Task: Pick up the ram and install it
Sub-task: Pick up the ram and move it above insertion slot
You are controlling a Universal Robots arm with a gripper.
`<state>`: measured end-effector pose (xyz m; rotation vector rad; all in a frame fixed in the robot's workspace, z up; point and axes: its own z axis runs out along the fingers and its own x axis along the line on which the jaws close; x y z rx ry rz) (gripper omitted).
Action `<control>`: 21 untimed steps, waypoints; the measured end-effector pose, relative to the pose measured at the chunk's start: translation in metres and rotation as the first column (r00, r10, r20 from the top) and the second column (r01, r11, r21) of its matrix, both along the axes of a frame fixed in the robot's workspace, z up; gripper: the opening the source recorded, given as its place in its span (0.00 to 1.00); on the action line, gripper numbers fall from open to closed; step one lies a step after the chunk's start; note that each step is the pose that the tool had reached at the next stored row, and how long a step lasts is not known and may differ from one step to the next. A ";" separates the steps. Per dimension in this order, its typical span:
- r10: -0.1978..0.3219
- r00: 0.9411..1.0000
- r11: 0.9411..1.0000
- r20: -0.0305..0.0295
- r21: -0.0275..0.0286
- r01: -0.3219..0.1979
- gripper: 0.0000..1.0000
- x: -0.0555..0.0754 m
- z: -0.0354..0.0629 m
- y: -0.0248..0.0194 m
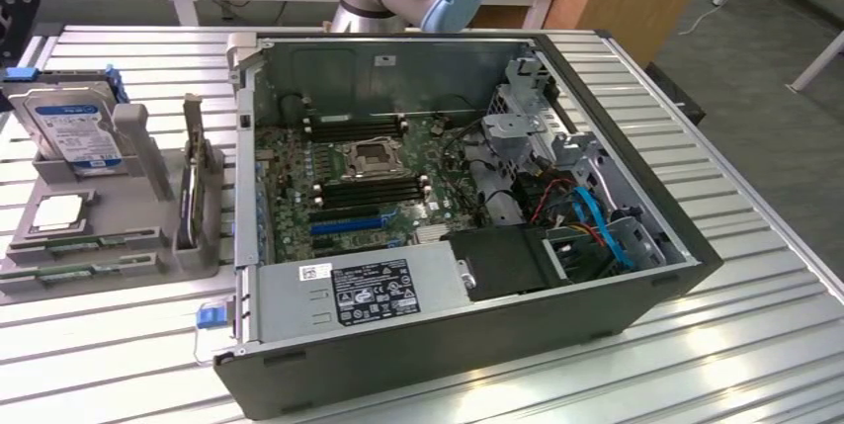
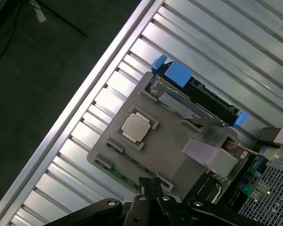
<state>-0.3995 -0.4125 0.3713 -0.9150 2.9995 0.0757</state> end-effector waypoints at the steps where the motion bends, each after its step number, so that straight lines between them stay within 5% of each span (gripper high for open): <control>1: 0.018 1.000 1.000 0.000 0.000 -0.018 0.11 0.000 -0.0007 0.0000; 6: 0.109 0.994 0.994 0.000 0.000 -0.109 0.11 0.000 -0.0044 0.0000; 11: 0.199 0.980 0.980 0.000 0.000 -0.199 0.11 0.000 -0.0081 0.0000; 16: 0.287 0.958 0.958 0.000 0.000 -0.287 0.11 0.000 -0.0117 0.0000; 21: 0.373 0.928 0.928 0.000 0.000 -0.373 0.11 0.000 -0.0154 0.0000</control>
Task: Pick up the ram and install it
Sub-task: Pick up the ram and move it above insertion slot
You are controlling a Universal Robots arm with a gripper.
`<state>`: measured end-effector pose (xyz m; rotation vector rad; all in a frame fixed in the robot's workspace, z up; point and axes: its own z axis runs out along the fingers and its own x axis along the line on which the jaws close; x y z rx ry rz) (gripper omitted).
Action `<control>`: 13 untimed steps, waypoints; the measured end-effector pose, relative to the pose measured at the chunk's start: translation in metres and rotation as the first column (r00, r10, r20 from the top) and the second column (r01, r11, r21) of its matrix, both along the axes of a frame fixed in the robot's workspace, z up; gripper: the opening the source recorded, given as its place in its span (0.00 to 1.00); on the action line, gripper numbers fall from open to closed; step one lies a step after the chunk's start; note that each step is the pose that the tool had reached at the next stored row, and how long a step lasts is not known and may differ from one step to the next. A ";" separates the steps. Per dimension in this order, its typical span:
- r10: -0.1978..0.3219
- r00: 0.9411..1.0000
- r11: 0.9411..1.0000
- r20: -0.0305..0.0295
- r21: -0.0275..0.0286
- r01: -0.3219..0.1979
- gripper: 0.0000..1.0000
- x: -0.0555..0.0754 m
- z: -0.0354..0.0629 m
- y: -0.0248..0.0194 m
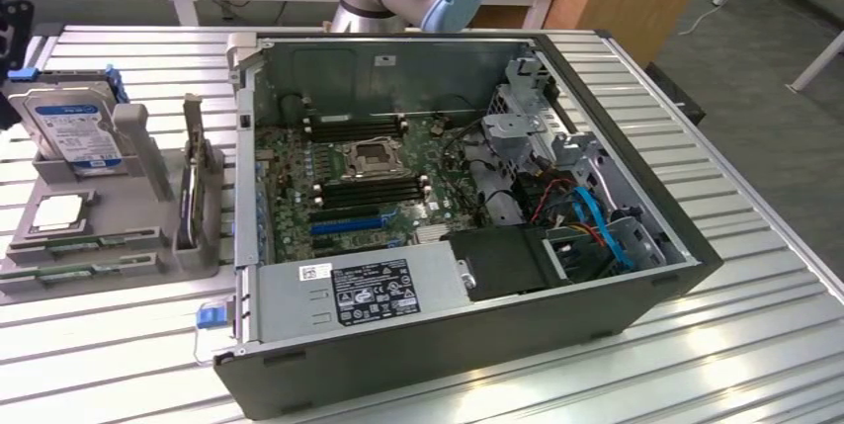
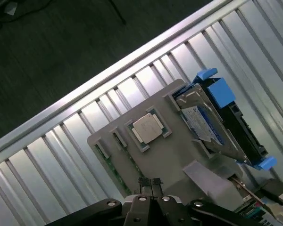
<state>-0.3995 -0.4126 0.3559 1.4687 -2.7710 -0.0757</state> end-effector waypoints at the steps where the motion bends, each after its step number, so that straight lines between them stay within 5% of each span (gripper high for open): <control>1: 0.018 1.000 1.000 0.000 0.000 -0.018 0.11 0.000 -0.0007 0.0000; 7: 0.127 0.992 0.992 0.000 0.000 -0.127 0.11 0.000 -0.0047 0.0000; 13: 0.234 0.972 0.972 0.000 0.000 -0.234 0.11 0.000 -0.0088 0.0000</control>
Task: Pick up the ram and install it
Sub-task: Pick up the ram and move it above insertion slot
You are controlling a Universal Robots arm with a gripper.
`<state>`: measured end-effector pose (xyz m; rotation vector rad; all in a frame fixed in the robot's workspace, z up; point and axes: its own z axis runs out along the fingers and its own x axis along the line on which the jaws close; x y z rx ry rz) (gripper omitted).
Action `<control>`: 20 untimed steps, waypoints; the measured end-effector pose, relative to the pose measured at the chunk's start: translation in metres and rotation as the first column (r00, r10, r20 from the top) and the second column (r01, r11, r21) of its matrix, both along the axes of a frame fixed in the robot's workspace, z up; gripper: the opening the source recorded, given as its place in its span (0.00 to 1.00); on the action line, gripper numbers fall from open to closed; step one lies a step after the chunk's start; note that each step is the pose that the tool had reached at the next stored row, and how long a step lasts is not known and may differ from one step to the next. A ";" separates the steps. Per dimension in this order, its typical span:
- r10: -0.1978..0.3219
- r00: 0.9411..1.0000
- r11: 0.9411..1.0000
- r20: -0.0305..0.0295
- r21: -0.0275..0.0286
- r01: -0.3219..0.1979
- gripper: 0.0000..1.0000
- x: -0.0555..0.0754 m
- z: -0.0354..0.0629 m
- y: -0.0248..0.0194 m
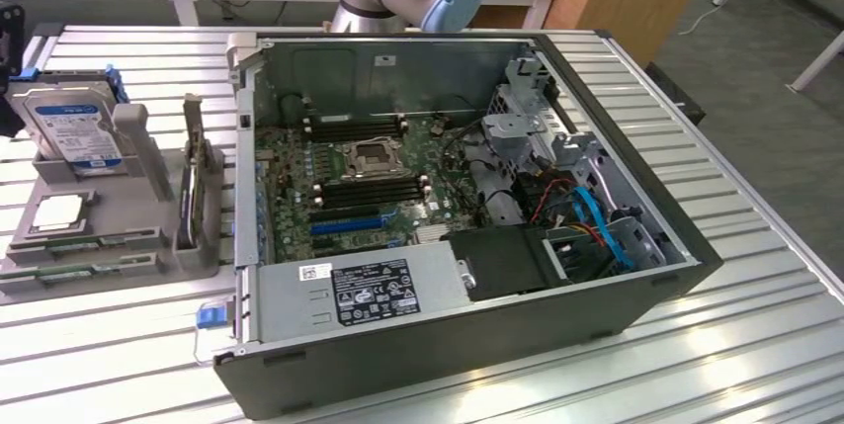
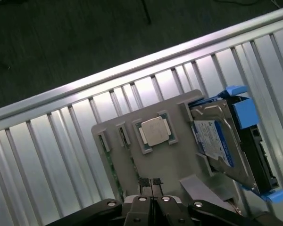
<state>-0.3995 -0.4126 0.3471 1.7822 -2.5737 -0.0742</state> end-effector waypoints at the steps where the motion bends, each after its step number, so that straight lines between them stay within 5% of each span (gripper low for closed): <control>1: 0.018 1.000 1.000 0.000 0.000 -0.018 0.11 0.000 -0.0007 0.0000; 6: 0.109 0.994 0.994 0.000 0.000 -0.109 0.11 0.000 -0.0042 0.0000; 10: 0.180 0.984 0.984 0.000 0.000 -0.180 0.11 0.000 -0.0071 0.0000; 15: 0.269 0.963 0.963 0.000 0.000 -0.269 0.11 0.000 -0.0106 0.0000; 20: 0.356 0.935 0.935 0.000 0.000 -0.356 0.11 0.000 -0.0148 0.0000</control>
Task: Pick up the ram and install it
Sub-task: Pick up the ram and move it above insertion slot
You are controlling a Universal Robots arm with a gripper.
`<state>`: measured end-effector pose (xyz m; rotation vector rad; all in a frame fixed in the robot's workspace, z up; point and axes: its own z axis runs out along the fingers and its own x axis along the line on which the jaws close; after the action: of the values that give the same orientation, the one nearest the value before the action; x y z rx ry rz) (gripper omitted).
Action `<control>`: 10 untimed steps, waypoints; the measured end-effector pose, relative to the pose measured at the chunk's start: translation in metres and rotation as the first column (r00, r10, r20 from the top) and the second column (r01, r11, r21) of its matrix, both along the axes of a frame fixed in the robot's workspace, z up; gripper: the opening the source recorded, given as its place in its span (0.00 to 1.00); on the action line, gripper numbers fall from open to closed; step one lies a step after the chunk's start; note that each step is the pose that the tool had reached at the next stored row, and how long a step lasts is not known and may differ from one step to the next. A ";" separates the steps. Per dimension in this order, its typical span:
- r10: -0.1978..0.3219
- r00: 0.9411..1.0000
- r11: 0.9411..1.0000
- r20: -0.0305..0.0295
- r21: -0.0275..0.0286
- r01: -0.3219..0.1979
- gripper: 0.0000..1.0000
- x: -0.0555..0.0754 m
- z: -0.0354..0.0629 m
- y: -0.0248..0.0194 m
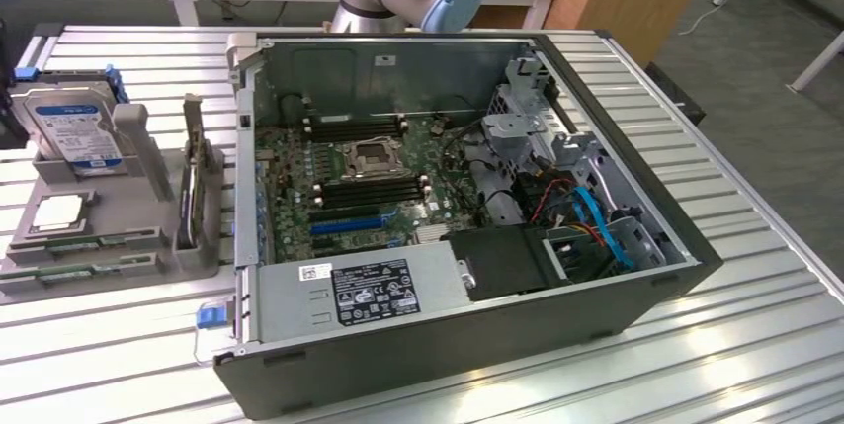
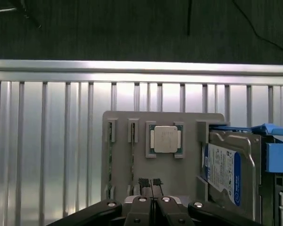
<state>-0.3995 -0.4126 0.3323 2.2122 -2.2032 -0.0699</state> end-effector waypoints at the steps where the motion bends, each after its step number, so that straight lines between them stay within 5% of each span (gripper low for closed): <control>1: 0.018 1.000 1.000 0.000 0.000 -0.018 0.11 0.000 -0.0010 0.0000; 6: 0.107 0.994 0.994 0.000 0.000 -0.107 0.11 0.000 -0.0064 0.0000; 10: 0.124 0.992 0.992 0.000 0.000 -0.124 0.11 0.000 -0.0131 -0.0044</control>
<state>-0.3996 -0.4170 0.3192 2.3425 -2.0600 -0.0681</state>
